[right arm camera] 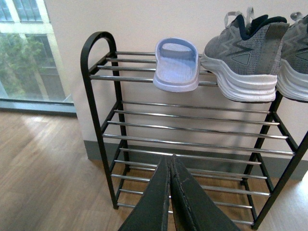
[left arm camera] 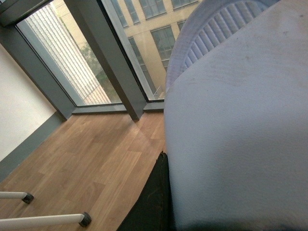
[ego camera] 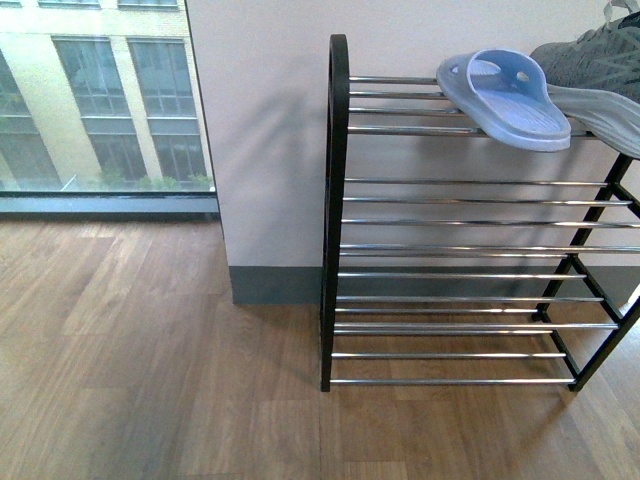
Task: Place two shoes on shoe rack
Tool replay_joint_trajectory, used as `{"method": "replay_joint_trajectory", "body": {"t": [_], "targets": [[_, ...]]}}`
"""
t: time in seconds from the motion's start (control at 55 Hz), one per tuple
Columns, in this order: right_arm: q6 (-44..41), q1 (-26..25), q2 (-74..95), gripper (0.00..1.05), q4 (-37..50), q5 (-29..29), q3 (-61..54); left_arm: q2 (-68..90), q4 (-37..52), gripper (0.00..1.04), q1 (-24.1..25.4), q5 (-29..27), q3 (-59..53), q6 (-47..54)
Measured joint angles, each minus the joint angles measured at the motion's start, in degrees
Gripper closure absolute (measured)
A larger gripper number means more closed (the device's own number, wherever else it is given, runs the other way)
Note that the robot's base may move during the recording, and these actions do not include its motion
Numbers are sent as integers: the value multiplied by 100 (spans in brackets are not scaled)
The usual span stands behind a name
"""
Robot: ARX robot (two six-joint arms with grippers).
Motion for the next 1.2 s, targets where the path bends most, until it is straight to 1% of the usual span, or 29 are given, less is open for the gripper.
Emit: {"method": "replay_joint_trajectory", "body": {"t": [0.273,0.4,0.819,1.092,1.201], "targets": [[0,0,-1073,103,-1003,0,-4,0,0,103,0,0,0,0],[0,0,-1423,103,-1335,2,-4,0,0,103,0,0,0,0],[0,0,-2347,103,-2245,2,-4,0,0,103,0,0,0,0],[0,0,-2693,103,-2592,2,-4,0,0,103,0,0,0,0],[0,0,-3383,103,-3475,9,-4,0,0,103,0,0,0,0]]}}
